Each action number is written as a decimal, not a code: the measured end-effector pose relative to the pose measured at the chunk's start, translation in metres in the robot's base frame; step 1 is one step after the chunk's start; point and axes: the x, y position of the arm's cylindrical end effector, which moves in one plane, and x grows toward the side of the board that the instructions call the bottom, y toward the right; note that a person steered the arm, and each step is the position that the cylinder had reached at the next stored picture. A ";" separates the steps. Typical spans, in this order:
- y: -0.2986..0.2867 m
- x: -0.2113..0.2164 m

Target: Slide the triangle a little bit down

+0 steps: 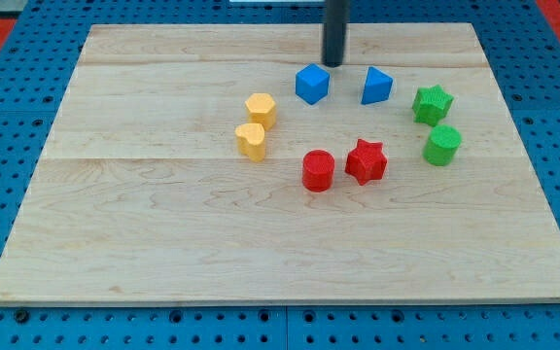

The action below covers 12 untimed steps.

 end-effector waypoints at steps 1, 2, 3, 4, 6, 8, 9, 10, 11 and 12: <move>0.003 -0.002; 0.025 0.018; 0.037 0.015; 0.038 -0.006; 0.056 -0.065; 0.088 -0.053; 0.100 -0.053; 0.105 -0.057; 0.109 -0.073; 0.154 -0.058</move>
